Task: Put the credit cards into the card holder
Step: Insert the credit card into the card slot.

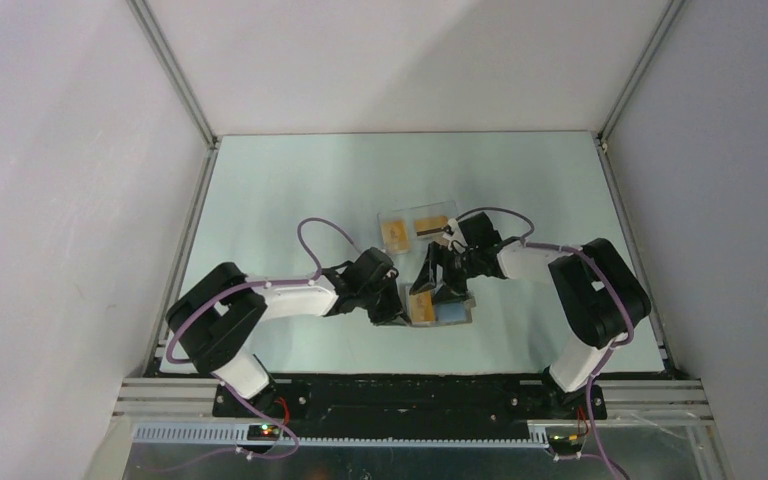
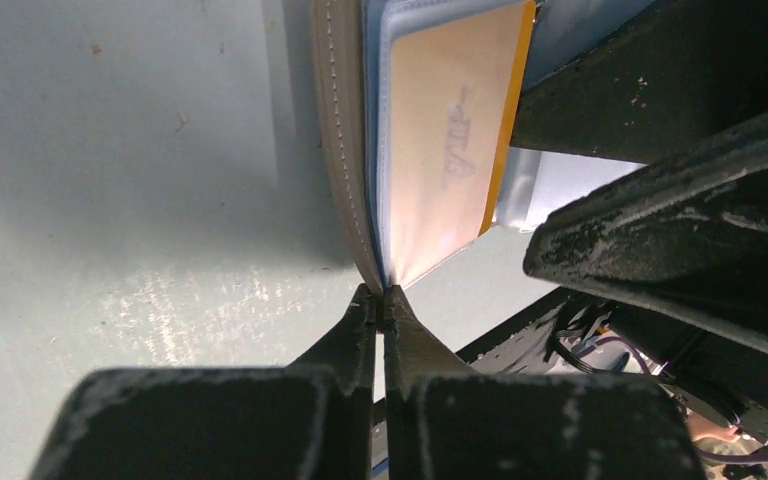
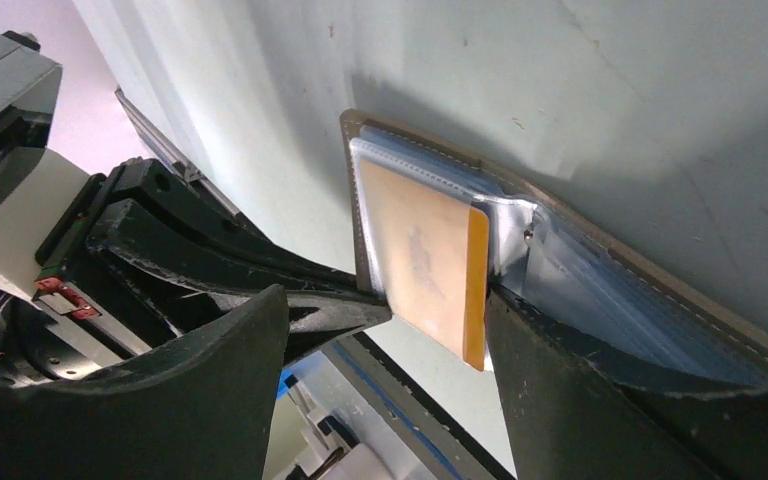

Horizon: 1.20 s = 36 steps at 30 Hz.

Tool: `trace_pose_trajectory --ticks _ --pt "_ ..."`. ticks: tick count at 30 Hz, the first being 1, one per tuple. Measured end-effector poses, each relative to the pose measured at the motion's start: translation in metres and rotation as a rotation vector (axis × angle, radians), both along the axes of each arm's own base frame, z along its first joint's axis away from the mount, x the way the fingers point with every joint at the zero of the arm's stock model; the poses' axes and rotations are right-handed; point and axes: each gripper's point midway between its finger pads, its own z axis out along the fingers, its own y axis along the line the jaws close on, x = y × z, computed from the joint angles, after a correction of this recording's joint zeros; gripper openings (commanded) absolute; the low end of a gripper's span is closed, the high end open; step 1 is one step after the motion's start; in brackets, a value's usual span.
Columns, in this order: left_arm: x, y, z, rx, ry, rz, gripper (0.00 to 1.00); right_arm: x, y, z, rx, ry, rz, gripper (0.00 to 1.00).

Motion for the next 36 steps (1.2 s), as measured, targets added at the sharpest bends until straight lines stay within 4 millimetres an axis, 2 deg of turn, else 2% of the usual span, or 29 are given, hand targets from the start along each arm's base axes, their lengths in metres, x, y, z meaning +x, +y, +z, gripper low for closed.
trace_pose_trajectory --ticks 4,5,7,16,21,28,32,36 --pt "-0.003 0.003 -0.003 0.013 0.009 -0.008 0.17 -0.001 0.008 0.003 0.014 -0.002 0.000 0.74" --pt "-0.004 0.003 -0.003 0.015 0.011 -0.011 0.24 0.000 0.009 0.004 0.019 -0.005 -0.002 0.74" --pt "-0.006 0.004 -0.003 0.017 0.014 -0.022 0.33 0.001 0.012 0.006 0.031 -0.011 -0.003 0.74" --pt "-0.006 0.009 0.009 -0.027 -0.017 -0.002 0.57 -0.001 0.022 0.013 0.080 -0.008 0.014 0.75" --pt "0.002 0.024 0.015 -0.055 -0.037 0.052 0.63 -0.006 0.019 0.011 0.063 0.000 0.032 0.76" --pt "0.006 0.045 0.010 0.001 -0.036 0.087 0.66 -0.012 0.010 0.010 0.001 -0.002 0.064 0.77" --pt "0.005 0.049 0.008 0.028 -0.036 0.072 0.66 -0.010 0.007 0.014 -0.026 -0.028 0.073 0.77" --pt "0.013 0.049 0.012 0.063 -0.056 0.058 0.67 -0.008 0.002 0.015 -0.065 -0.045 0.087 0.76"
